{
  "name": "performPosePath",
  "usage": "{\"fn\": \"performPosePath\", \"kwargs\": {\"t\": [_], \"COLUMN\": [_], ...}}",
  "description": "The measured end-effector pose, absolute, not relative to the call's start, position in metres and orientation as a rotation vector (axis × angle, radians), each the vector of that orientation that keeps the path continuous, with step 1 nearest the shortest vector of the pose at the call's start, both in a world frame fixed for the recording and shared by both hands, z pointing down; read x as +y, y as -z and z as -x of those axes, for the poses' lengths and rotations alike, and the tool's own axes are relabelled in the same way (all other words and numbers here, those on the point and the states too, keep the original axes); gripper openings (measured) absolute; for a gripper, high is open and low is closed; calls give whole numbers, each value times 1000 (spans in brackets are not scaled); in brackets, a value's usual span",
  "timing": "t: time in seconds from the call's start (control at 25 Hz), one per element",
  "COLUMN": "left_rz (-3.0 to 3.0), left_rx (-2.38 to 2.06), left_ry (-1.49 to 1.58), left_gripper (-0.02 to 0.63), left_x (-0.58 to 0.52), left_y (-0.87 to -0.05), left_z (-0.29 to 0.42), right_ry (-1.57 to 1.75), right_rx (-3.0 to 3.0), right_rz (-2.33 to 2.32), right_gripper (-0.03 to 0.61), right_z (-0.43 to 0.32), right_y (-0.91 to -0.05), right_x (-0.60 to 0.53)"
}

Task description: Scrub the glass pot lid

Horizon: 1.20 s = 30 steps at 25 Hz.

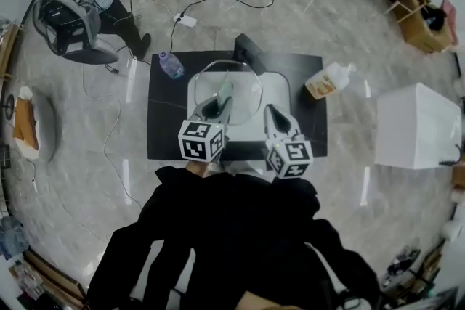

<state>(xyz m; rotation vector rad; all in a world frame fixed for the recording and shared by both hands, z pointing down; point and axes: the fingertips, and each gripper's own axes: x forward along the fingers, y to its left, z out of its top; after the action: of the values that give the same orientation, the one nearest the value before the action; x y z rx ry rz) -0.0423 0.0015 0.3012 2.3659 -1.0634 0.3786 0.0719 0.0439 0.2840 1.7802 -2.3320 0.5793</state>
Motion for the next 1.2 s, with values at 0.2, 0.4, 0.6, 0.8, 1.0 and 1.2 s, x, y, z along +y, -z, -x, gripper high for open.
{"fn": "performPosePath", "kwargs": {"t": [0.2, 0.4, 0.6, 0.8, 1.0, 1.2], "left_rz": [-2451, -2490, -2519, -2554, -2552, -2545], "left_rx": [-1114, -1153, -1151, -1172, -1192, -1196], "left_ry": [-327, -285, -261, -246, -228, -214], "left_gripper": [66, 66, 66, 66, 66, 66], "left_x": [8, 12, 13, 9, 5, 6], "left_y": [-272, -263, -260, -253, -251, -248], "left_z": [47, 52, 53, 54, 57, 60], "right_ry": [-563, -537, -509, -492, -487, -487], "right_rx": [-2359, -2382, -2408, -2432, -2435, -2429], "right_rz": [-1790, -1813, -1812, -1813, -1815, -1806], "right_gripper": [3, 3, 3, 3, 3, 3], "right_z": [-72, -77, -78, -79, -82, -80], "right_y": [-274, -263, -260, -255, -257, -258], "right_x": [46, 41, 34, 29, 27, 25]}}
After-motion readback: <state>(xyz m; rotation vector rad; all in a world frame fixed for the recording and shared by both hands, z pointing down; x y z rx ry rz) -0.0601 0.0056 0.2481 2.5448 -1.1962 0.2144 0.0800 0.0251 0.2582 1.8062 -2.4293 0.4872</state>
